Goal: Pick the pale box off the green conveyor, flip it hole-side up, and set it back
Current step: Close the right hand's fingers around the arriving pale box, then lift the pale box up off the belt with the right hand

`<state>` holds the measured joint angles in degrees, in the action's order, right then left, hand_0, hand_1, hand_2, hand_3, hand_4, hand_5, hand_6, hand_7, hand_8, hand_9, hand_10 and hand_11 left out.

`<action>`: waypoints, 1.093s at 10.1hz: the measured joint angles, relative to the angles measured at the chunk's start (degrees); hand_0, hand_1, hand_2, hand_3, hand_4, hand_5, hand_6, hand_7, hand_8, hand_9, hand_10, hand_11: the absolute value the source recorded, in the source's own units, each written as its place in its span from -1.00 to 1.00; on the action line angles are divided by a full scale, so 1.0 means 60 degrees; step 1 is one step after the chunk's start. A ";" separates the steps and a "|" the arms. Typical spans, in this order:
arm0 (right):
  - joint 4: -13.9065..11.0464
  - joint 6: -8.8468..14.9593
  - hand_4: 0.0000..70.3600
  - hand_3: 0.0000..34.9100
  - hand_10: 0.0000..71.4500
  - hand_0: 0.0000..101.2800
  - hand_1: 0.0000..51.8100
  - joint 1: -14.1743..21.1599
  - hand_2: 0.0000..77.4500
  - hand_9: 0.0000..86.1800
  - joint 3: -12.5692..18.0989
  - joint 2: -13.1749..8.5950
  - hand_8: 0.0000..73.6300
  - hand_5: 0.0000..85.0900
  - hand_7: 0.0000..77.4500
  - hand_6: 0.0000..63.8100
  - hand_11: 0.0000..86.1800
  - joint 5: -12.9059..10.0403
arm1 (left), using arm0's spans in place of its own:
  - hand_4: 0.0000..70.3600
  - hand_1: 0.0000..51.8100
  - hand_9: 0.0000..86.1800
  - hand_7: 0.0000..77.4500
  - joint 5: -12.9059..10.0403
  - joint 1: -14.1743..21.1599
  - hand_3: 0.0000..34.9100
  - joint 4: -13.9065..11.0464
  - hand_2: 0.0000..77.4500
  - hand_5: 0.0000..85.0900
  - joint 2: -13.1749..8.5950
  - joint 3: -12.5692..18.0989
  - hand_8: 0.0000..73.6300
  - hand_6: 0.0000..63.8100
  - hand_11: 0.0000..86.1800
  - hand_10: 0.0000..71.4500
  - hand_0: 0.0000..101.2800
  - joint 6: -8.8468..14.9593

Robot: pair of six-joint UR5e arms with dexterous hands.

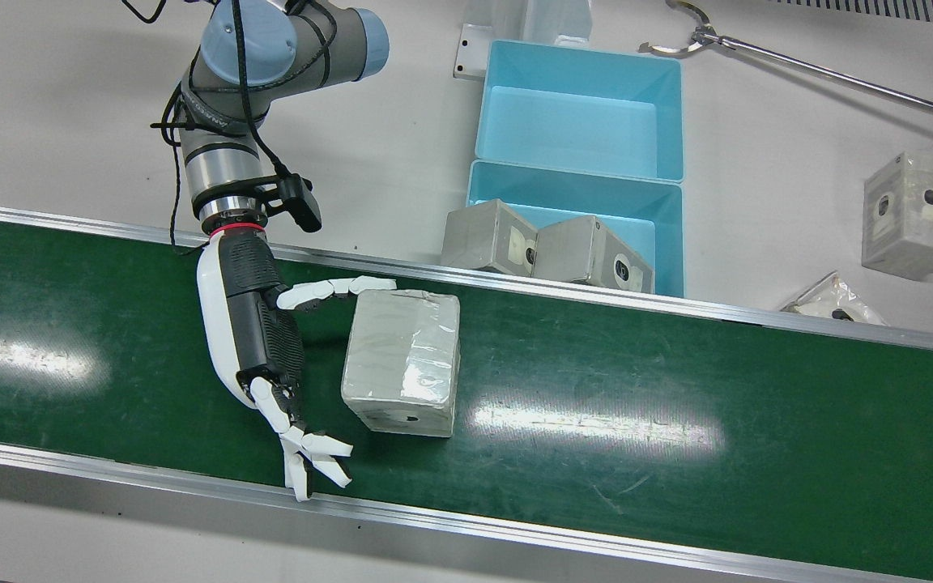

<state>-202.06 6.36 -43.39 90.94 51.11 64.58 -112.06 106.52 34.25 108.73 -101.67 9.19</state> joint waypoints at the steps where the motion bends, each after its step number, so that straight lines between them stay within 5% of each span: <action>1: 0.0000 0.0004 -0.67 -1.00 -1.00 -0.05 -0.43 0.0016 -0.69 -0.89 -0.0012 -0.0008 -0.96 -0.42 -0.79 -0.78 -0.99 -0.0002 | -1.00 -1.00 -1.00 -1.00 0.0000 0.0000 -1.00 0.0000 -0.97 -0.97 0.0000 0.0000 -0.99 -0.98 -0.99 -0.98 -1.00 0.0000; 6: -0.0004 -0.0002 -0.66 -1.00 -1.00 -0.04 -0.39 0.0104 -0.61 -0.87 -0.0251 -0.0229 -0.91 -0.42 -0.79 -0.78 -0.99 0.0052 | -1.00 -1.00 -1.00 -1.00 0.0000 0.0000 -1.00 0.0000 -0.97 -0.97 0.0000 0.0000 -0.99 -0.98 -0.99 -0.98 -1.00 0.0000; 7: -0.0012 0.0000 -0.61 -1.00 -1.00 -0.02 -0.22 0.0115 -0.45 -0.78 -0.0315 -0.0296 -0.87 -0.27 -0.68 -0.71 -0.99 0.0064 | -1.00 -1.00 -1.00 -1.00 0.0000 0.0000 -1.00 0.0000 -0.97 -0.97 0.0000 0.0000 -0.99 -0.98 -0.99 -0.98 -1.00 0.0000; 8: -0.0018 0.0000 -0.57 -1.00 -1.00 0.06 -0.05 0.0115 -0.35 -0.61 -0.0348 -0.0340 -0.64 -0.12 -0.49 -0.50 -0.99 0.0069 | -1.00 -1.00 -1.00 -1.00 0.0000 0.0000 -1.00 0.0000 -0.97 -0.97 0.0000 0.0000 -0.99 -0.98 -0.99 -0.98 -1.00 0.0000; 9: -0.0029 -0.0002 -0.50 -1.00 -0.86 0.09 -0.31 0.0109 -0.17 -0.42 -0.0364 -0.0381 -0.47 -0.01 -0.30 -0.28 -0.96 0.0072 | -1.00 -1.00 -1.00 -1.00 0.0000 0.0000 -1.00 0.0000 -0.97 -0.97 0.0000 0.0000 -0.99 -0.98 -0.99 -0.98 -1.00 0.0000; 10: -0.0040 -0.0007 -0.50 -1.00 -0.86 0.09 -0.31 0.0097 -0.17 -0.42 -0.0330 -0.0435 -0.47 -0.01 -0.30 -0.28 -0.96 0.0084 | -1.00 -1.00 -0.99 -1.00 0.0000 0.0000 -1.00 0.0000 -0.97 -0.97 0.0000 0.0000 -0.99 -0.98 -0.99 -0.98 -1.00 0.0000; 11: -0.0067 -0.0017 -0.32 -1.00 -0.48 0.14 -0.43 0.0081 -0.14 -0.15 -0.0144 -0.0525 -0.07 0.15 -0.16 -0.04 -0.71 0.0143 | -1.00 -1.00 -1.00 -1.00 0.0000 0.0000 -1.00 0.0000 -0.97 -0.97 0.0000 0.0000 -0.99 -0.98 -0.99 -0.98 -1.00 0.0000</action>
<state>-202.46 6.25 -42.90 90.08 47.96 65.44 -112.06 106.52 34.25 108.73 -101.67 9.18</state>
